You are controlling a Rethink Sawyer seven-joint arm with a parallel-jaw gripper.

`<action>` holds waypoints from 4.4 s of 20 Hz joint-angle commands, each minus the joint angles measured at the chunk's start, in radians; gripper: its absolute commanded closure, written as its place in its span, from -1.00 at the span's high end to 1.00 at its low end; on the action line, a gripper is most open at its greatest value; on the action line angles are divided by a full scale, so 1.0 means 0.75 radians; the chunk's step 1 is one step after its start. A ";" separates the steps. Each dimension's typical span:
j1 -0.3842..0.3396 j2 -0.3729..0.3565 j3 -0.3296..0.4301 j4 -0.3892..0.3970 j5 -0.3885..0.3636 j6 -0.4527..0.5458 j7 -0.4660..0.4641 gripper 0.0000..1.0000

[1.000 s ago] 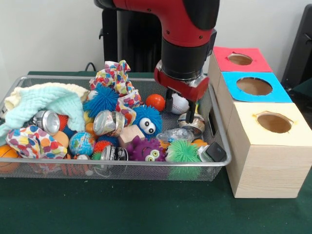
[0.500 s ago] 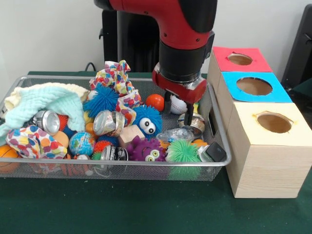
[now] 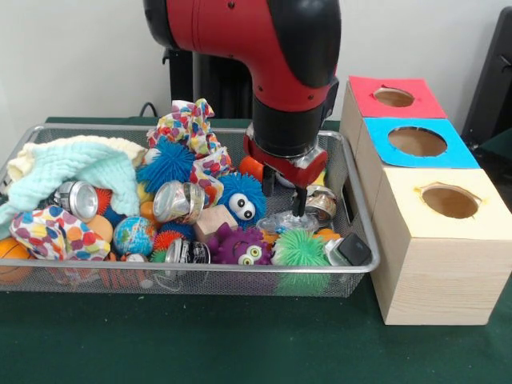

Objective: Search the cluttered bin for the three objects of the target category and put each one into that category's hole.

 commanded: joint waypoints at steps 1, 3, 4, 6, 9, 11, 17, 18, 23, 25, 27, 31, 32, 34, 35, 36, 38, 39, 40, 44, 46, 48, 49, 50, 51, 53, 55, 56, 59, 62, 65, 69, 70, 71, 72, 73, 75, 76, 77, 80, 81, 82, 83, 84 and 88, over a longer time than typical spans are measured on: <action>-0.031 0.080 0.106 -0.001 0.023 -0.100 0.134 1.00; -0.025 0.059 0.108 0.012 0.033 -0.087 0.142 1.00; -0.022 0.053 0.107 0.014 0.036 -0.084 0.146 1.00; -0.015 0.046 0.109 0.016 0.044 -0.078 0.154 1.00; -0.004 0.036 0.109 0.014 0.053 -0.065 0.166 1.00; 0.001 0.021 0.109 0.019 0.060 -0.055 0.174 1.00; 0.012 -0.038 0.112 0.065 0.080 -0.034 0.185 1.00; 0.013 -0.043 0.112 0.066 0.081 -0.029 0.185 1.00; 0.012 -0.046 0.110 0.054 0.091 -0.017 0.176 1.00; 0.014 -0.035 0.106 0.040 0.090 -0.017 0.174 1.00; 0.018 -0.020 0.105 0.034 0.093 -0.033 0.178 1.00; 0.028 0.020 0.102 0.009 0.094 -0.069 0.189 1.00; 0.028 0.028 0.101 0.004 0.092 -0.074 0.188 1.00; 0.029 0.041 0.101 -0.002 0.090 -0.087 0.186 1.00; 0.029 0.053 0.099 -0.010 0.087 -0.093 0.186 1.00; 0.029 0.057 0.098 -0.011 0.086 -0.098 0.185 1.00; 0.025 0.069 0.101 -0.008 0.083 -0.122 0.180 1.00; 0.023 0.077 0.103 -0.008 0.083 -0.135 0.178 1.00; 0.023 0.083 0.103 -0.010 0.082 -0.141 0.177 1.00; 0.027 0.102 0.106 -0.009 0.085 -0.174 0.181 1.00; 0.032 0.105 0.102 -0.010 0.085 -0.177 0.184 1.00; 0.035 0.110 0.099 -0.013 0.084 -0.180 0.184 1.00; 0.033 0.116 0.097 -0.015 0.083 -0.186 0.182 1.00; 0.029 0.116 0.098 -0.014 0.082 -0.190 0.178 1.00; 0.025 0.116 0.100 -0.012 0.082 -0.193 0.173 1.00; 0.022 0.112 0.101 -0.008 0.082 -0.193 0.170 1.00; 0.021 0.105 0.103 0.002 0.084 -0.193 0.170 1.00; 0.021 0.103 0.105 0.005 0.085 -0.195 0.171 1.00; 0.020 0.093 0.110 0.013 0.088 -0.196 0.171 1.00; 0.026 0.087 0.105 0.009 0.088 -0.191 0.175 1.00; 0.018 0.107 0.107 -0.009 0.082 -0.203 0.165 1.00; -0.010 0.206 0.125 -0.061 0.066 -0.293 0.138 1.00; -0.013 0.224 0.127 -0.068 0.065 -0.310 0.137 1.00; -0.020 0.255 0.129 -0.086 0.058 -0.340 0.130 1.00; -0.025 0.273 0.132 -0.096 0.056 -0.357 0.127 1.00; -0.030 0.294 0.135 -0.104 0.053 -0.376 0.125 1.00; -0.038 0.336 0.140 -0.120 0.045 -0.416 0.121 1.00; -0.041 0.348 0.140 -0.126 0.042 -0.425 0.119 1.00; -0.049 0.369 0.143 -0.137 0.033 -0.445 0.109 1.00; -0.059 0.406 0.142 -0.163 0.022 -0.462 0.098 1.00; -0.065 0.411 0.144 -0.167 0.014 -0.469 0.088 1.00; -0.076 0.413 0.153 -0.168 0.011 -0.465 0.075 1.00; -0.078 0.415 0.154 -0.169 0.011 -0.455 0.073 1.00; -0.079 0.417 0.154 -0.171 0.011 -0.445 0.071 1.00; -0.082 0.424 0.150 -0.184 0.010 -0.403 0.065 -1.00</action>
